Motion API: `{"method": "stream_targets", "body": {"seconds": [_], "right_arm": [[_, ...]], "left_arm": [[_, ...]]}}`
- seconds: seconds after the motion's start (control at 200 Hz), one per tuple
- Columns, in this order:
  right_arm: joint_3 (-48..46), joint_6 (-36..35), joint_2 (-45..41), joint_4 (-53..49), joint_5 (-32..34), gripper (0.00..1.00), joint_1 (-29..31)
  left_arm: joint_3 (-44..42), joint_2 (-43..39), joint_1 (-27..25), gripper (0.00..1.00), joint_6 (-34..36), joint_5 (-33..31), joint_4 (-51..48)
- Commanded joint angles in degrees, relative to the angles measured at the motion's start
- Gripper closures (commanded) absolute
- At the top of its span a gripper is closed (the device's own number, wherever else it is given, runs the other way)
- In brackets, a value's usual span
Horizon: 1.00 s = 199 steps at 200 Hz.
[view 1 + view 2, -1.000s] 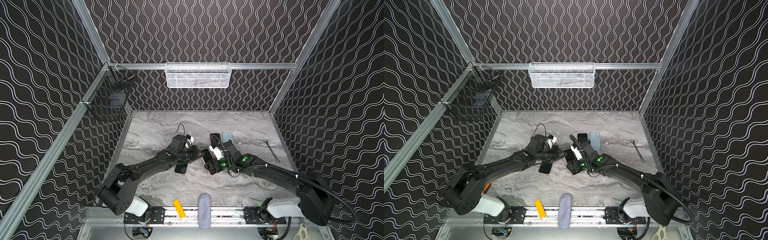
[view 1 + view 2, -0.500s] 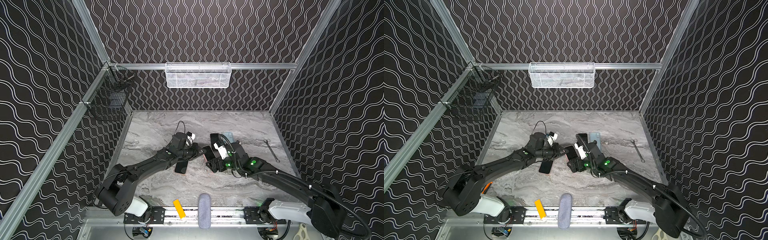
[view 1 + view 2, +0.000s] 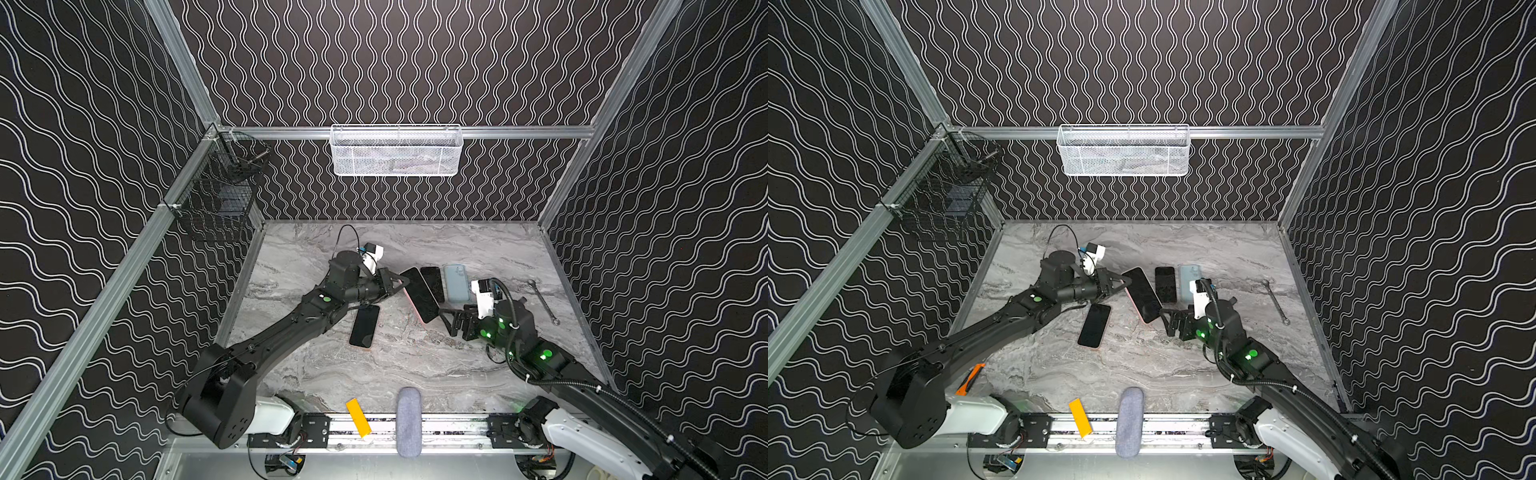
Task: Take the phone out of the phone case
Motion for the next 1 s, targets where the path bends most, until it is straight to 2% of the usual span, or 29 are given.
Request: {"method": "stream_targets", "body": {"seconds": [0.0,0.19,0.325,0.536,0.706,0.841,0.991], "right_arm": [[-1.03,1.37,-1.70,5.97,-1.86,0.02,-1.18],[-1.64,1.98,0.05,9.98,-10.16,0.05,-2.37],[-3.08,4.57,1.84,17.28,-16.97,0.09,-3.42],[-2.78,9.85,9.06,29.77,-31.44,0.11,-5.07],[-0.68,13.40,15.74,36.18,-38.27,0.12,-5.05],[-1.24,19.67,21.42,47.63,-42.87,0.12,-5.05],[-2.06,29.41,27.75,63.63,-43.94,0.17,-5.04]], "left_arm": [[0.86,-1.22,1.91,1.00,0.94,0.23,3.66],[0.47,-5.34,3.70,1.00,1.53,-3.31,3.76],[-1.62,-8.40,4.28,1.00,-0.42,-6.82,5.17],[-8.60,-14.04,4.99,1.00,-9.27,-13.23,13.48],[-11.59,-14.37,5.66,1.00,-15.24,-14.66,22.11],[-12.53,-12.67,5.69,1.00,-19.18,-14.92,27.45],[-13.24,-13.00,5.61,1.00,-19.53,-15.32,28.68]]}}
